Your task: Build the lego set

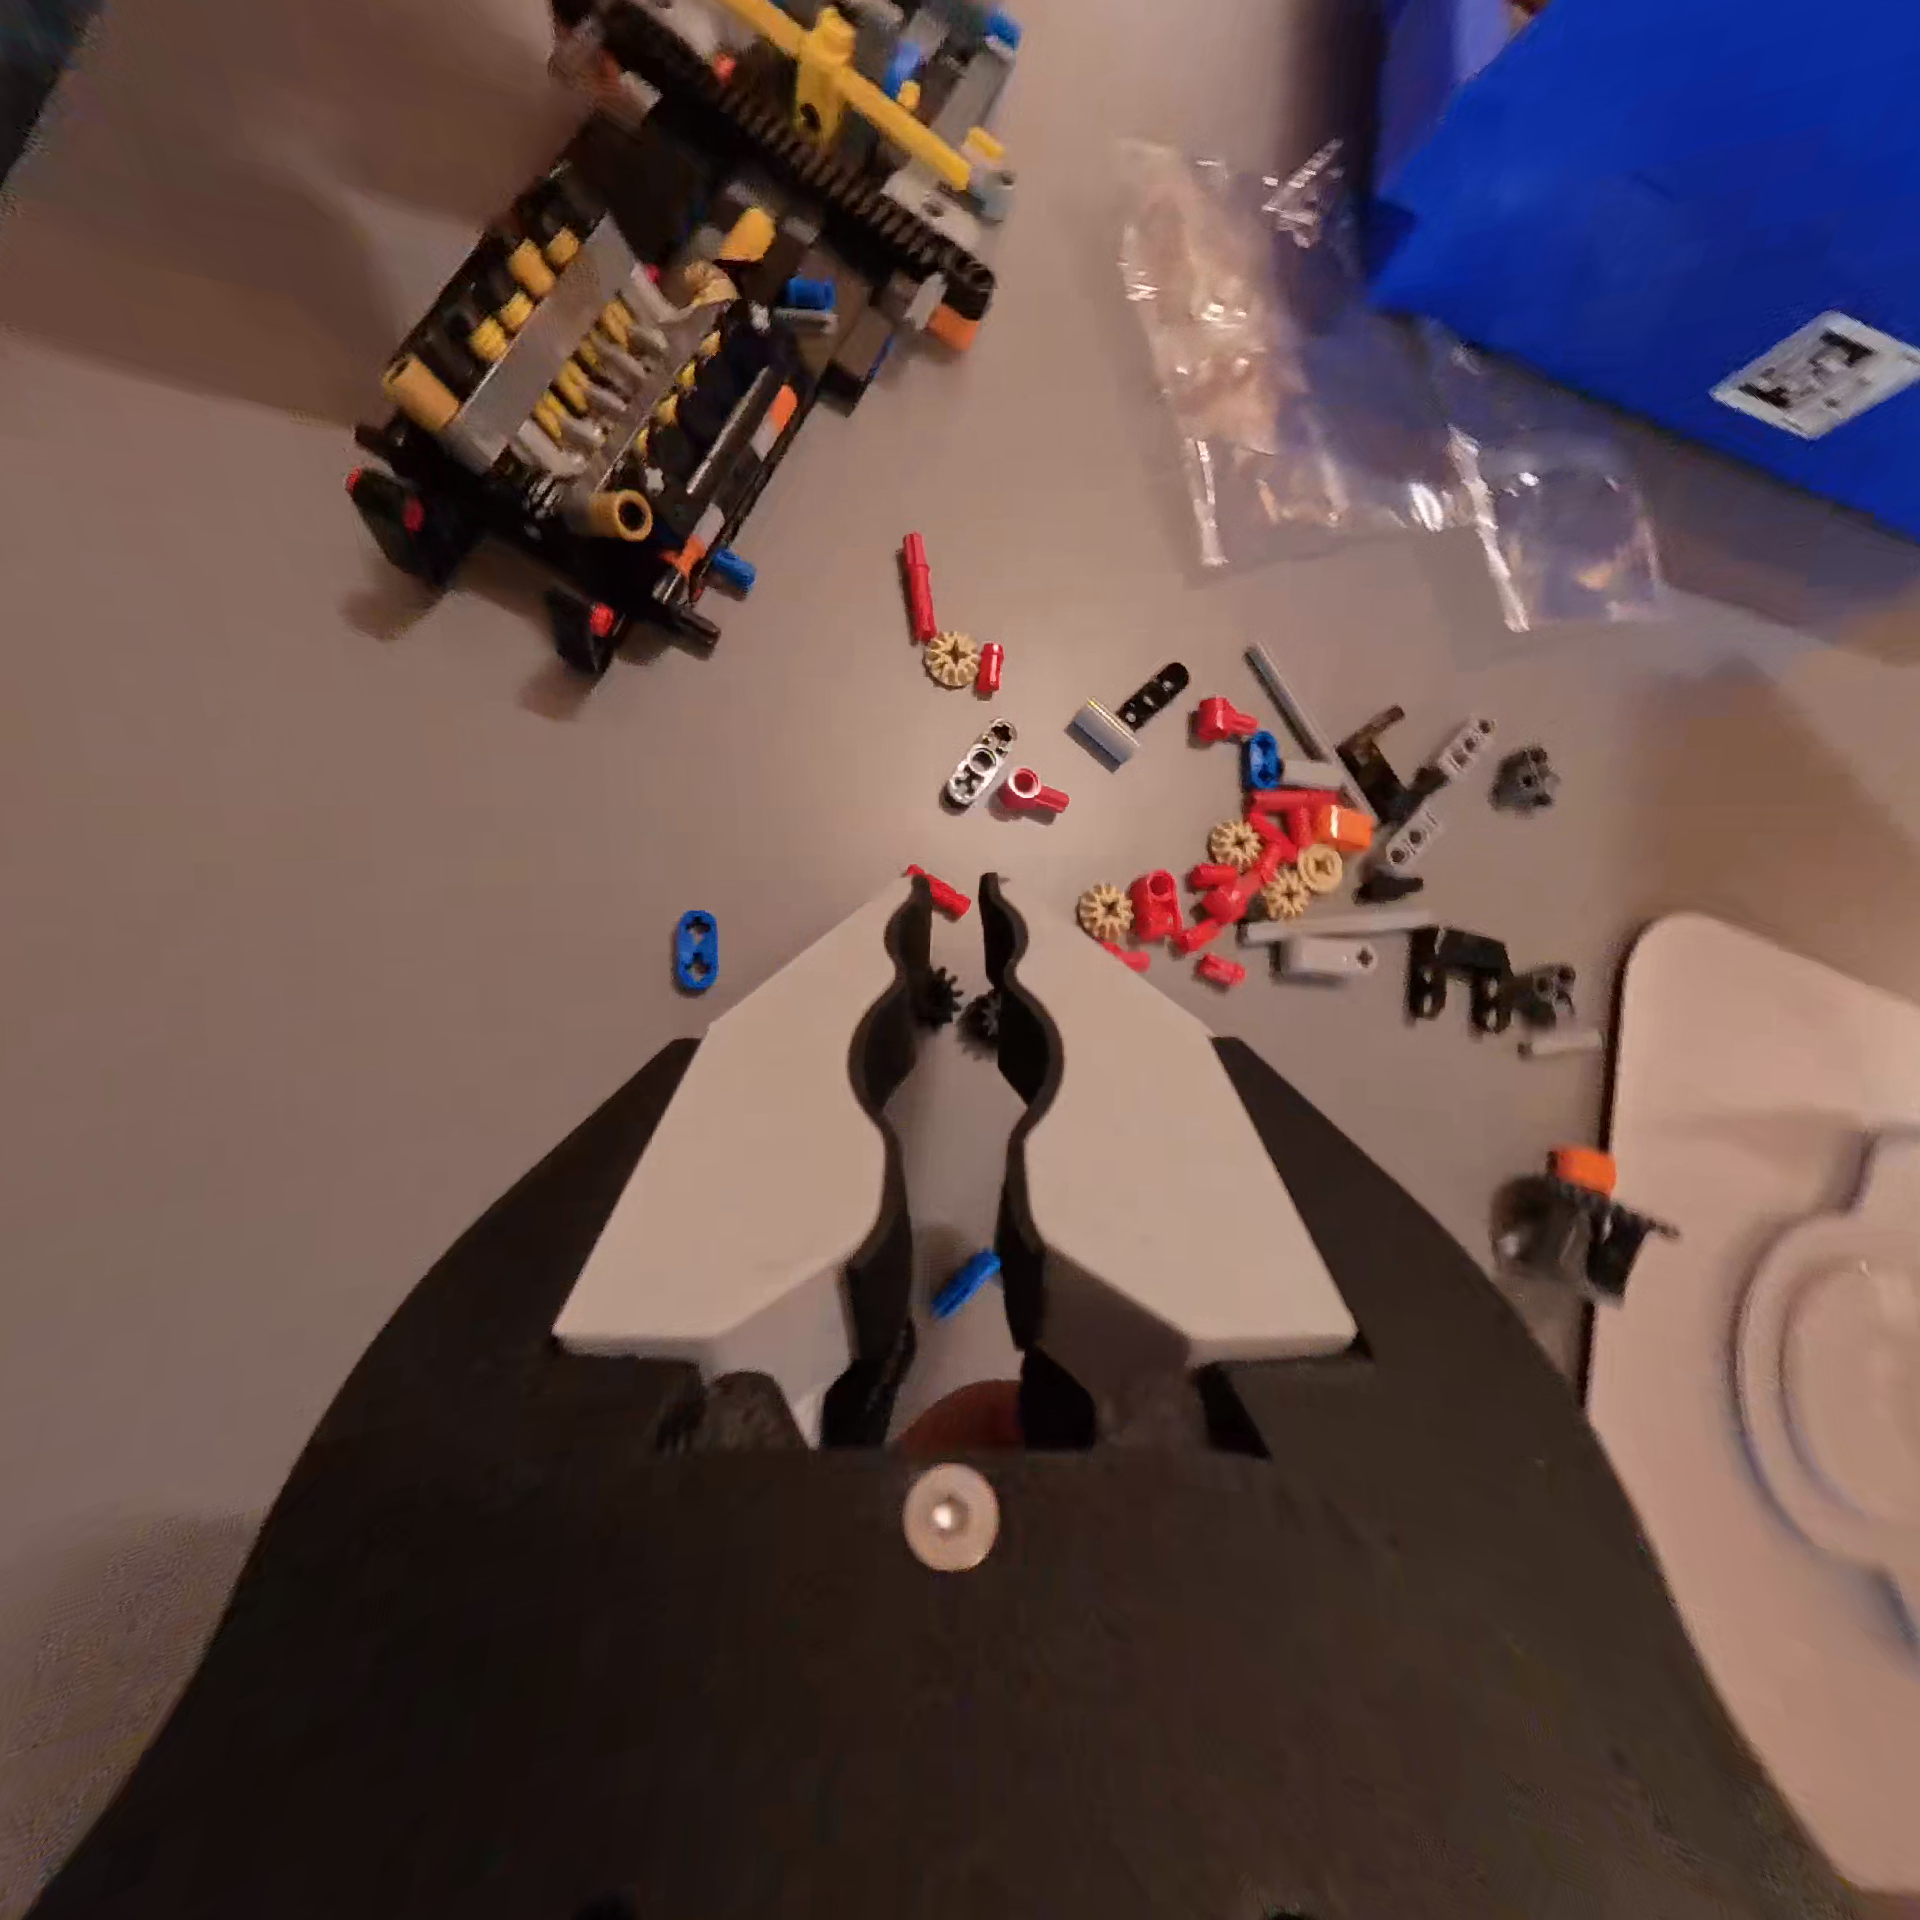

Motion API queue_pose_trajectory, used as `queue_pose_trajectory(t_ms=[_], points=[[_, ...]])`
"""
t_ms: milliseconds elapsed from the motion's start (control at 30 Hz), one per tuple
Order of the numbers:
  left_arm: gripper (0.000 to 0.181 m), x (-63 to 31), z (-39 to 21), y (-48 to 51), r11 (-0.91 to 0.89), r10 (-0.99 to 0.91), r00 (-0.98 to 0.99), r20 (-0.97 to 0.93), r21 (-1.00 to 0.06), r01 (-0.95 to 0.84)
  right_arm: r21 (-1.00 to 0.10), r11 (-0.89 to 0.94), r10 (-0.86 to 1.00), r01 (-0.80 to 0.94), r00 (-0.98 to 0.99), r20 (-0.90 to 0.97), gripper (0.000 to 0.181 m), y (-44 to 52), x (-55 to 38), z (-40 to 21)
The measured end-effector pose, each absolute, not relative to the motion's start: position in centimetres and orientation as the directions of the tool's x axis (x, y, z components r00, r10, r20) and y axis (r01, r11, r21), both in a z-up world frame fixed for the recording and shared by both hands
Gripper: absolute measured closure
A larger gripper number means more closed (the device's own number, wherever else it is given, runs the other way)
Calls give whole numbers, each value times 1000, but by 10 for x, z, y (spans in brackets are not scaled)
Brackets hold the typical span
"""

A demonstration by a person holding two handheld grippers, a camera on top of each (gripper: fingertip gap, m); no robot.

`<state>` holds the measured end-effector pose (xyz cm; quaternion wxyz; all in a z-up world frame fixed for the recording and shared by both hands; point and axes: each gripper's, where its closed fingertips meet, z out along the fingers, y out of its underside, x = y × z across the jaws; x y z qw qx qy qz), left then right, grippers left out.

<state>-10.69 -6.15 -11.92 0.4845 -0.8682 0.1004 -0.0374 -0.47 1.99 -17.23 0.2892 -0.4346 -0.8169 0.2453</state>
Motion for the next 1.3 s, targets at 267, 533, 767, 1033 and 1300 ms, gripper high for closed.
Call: queue_pose_trajectory(t_ms=[267, 533, 767, 1033, 1300], points=[[133, -104, -121, -63, -477, -239, 971, 5, -872, -113, -592, 607, 752, 530, -623, 214, 169, 23, -10, -192], [131, -100, -122, -62, -461, -255, 967, 12, -880, -111, -628, 555, 780, 545, -604, 165, 180, 15, -14, -193], [129, -96, -120, -65, -448, -274, 961, -20, -882, -146, -705, 449, 855, 549, -494, 160, 181, 13, -1, -173], [128, -93, -118, -77, -430, -285, 955, -83, -879, -205, -780, 341, 913, 524, -383, 142, 180, 16, 25, -150], [124, -92, -129, -94, -447, -322, 932, -164, -842, -303, -825, 264, 943, 500, -315, 111, 181, 5, 37, -134]])
